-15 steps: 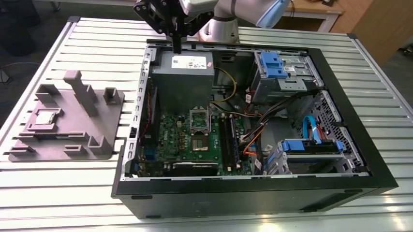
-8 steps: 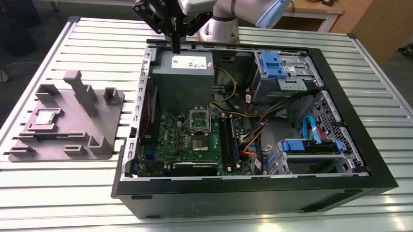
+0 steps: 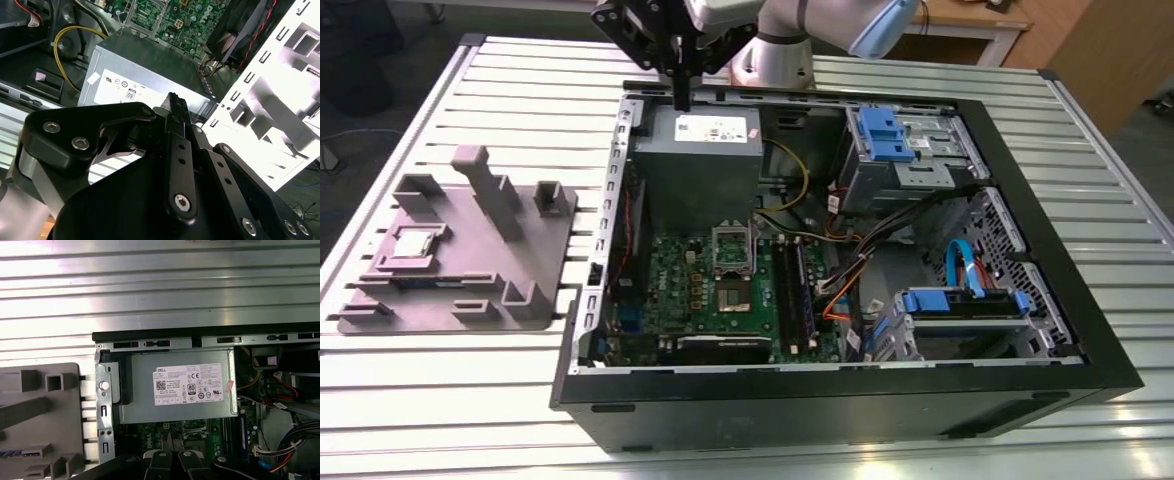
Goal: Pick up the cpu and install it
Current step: 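Reach for the cpu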
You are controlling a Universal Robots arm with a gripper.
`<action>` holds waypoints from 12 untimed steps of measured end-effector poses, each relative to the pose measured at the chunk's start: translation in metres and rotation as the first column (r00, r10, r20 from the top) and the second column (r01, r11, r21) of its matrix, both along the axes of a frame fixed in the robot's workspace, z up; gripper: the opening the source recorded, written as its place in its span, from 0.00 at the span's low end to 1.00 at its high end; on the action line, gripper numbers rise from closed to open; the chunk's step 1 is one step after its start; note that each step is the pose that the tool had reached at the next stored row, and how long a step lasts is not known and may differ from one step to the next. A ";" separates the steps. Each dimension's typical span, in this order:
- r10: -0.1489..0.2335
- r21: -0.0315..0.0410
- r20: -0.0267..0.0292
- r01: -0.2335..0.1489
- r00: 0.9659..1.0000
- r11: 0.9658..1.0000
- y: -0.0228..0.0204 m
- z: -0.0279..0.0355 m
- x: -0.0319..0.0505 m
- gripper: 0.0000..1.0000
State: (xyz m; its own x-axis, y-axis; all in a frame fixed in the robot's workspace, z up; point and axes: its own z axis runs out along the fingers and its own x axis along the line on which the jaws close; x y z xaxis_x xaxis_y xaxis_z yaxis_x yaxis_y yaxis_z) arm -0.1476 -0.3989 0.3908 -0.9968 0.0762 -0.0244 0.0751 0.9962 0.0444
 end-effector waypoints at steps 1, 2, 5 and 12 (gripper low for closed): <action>0.000 0.000 0.000 0.000 1.000 1.000 0.0000 -0.0001 -0.0008 0.10; 0.000 0.000 0.000 0.000 1.000 1.000 0.0000 -0.0001 -0.0014 0.10; 0.000 0.000 0.000 0.000 1.000 1.000 0.0000 -0.0004 -0.0032 0.10; 0.000 0.000 0.000 0.000 1.000 1.000 0.0000 -0.0007 -0.0064 0.10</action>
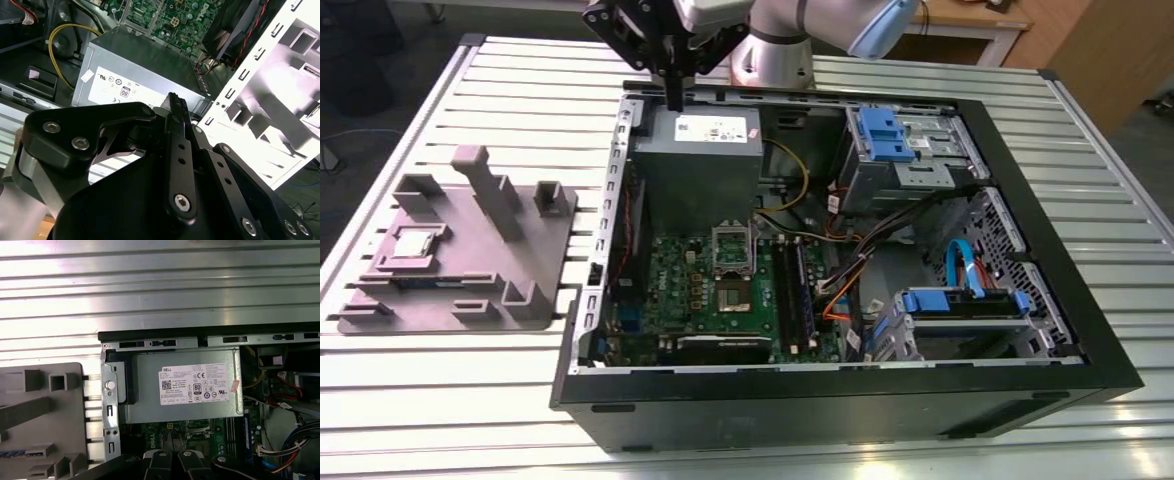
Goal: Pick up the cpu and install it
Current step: 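Reach for the cpu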
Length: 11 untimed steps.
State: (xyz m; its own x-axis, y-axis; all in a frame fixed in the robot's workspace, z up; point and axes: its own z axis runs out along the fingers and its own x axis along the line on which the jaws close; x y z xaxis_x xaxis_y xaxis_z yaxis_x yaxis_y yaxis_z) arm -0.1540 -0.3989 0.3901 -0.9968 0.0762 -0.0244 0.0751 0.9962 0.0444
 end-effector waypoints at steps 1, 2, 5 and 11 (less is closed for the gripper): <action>0.000 0.000 0.000 0.000 1.000 1.000 0.0000 0.0000 -0.0003 0.10; 0.000 0.000 0.000 0.000 1.000 1.000 0.0000 0.0000 -0.0006 0.10; 0.000 0.000 0.000 0.000 1.000 1.000 0.0000 -0.0001 -0.0015 0.10; 0.000 0.000 0.000 0.000 1.000 1.000 0.0000 -0.0002 -0.0033 0.10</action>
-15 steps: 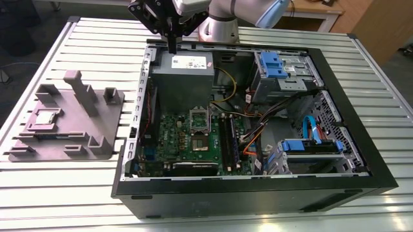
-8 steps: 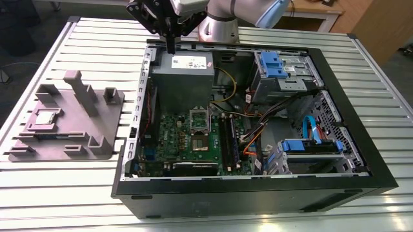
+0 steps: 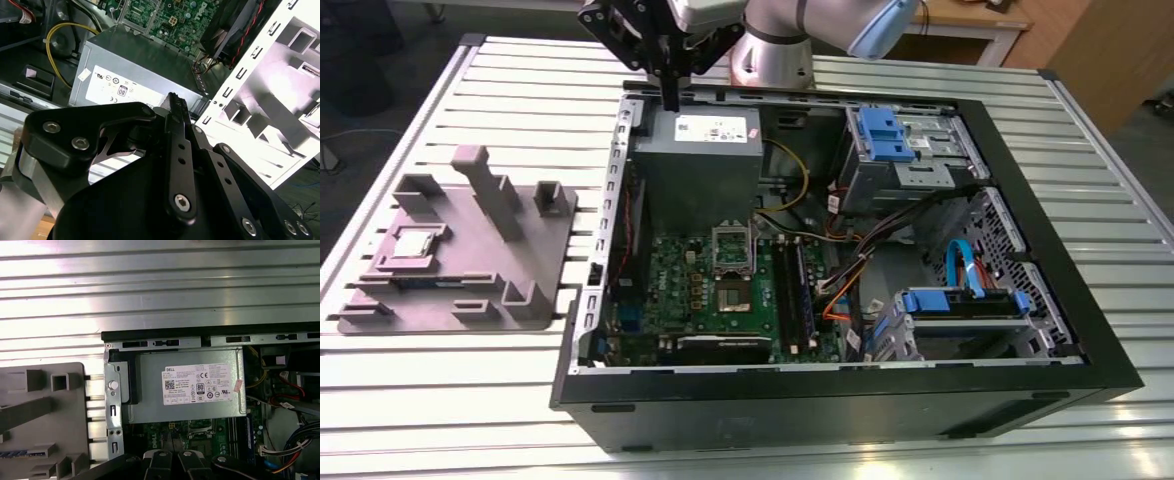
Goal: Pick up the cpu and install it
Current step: 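Reach for the cpu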
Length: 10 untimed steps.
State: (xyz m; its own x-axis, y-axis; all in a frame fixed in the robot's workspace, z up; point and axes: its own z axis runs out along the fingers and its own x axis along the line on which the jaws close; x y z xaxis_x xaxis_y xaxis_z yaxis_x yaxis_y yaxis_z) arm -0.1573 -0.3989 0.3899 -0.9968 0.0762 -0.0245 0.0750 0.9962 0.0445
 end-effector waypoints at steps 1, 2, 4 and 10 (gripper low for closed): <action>0.000 0.000 0.000 0.000 1.000 1.000 0.0000 0.0000 -0.0002 0.10; 0.000 0.000 0.000 0.000 1.000 1.000 0.0000 0.0000 -0.0005 0.10; 0.000 0.000 0.000 0.000 1.000 1.000 0.0000 0.0000 -0.0011 0.10; 0.000 0.000 0.000 0.000 1.000 1.000 0.0000 0.0000 -0.0029 0.10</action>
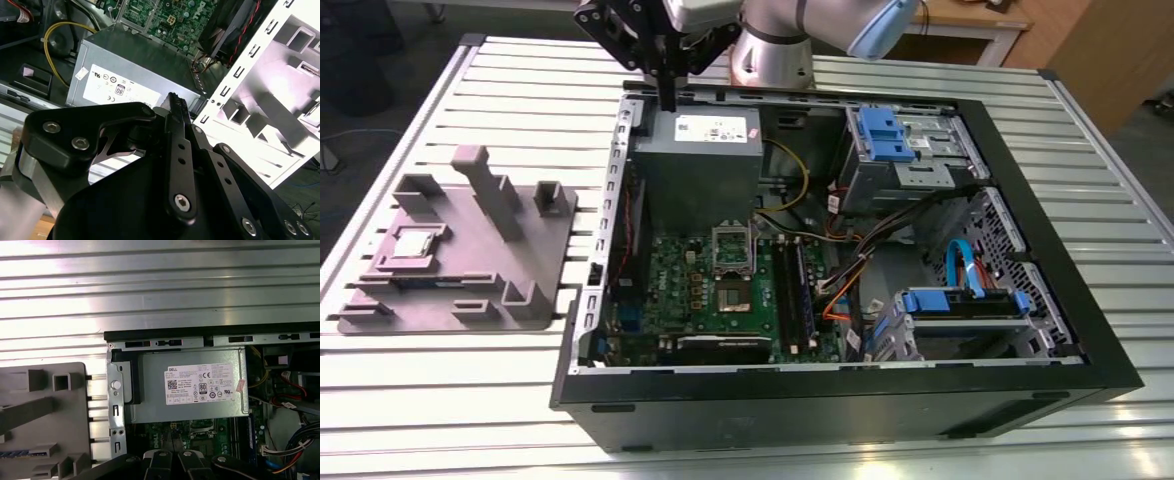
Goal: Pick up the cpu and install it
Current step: 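Reach for the cpu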
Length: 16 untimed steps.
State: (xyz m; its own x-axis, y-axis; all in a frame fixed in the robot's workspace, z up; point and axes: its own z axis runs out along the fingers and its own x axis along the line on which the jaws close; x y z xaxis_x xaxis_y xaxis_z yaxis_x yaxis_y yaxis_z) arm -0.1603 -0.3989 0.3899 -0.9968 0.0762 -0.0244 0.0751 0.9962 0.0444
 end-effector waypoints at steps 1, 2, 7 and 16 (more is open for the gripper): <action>0.000 0.000 0.000 0.000 1.000 1.000 0.0000 0.0000 -0.0003 0.10; 0.000 0.000 0.000 0.000 1.000 1.000 0.0000 0.0000 -0.0006 0.10; 0.000 0.000 0.000 0.000 1.000 1.000 0.0000 -0.0001 -0.0022 0.10; 0.000 0.000 0.000 0.000 1.000 1.000 0.0000 -0.0001 -0.0059 0.10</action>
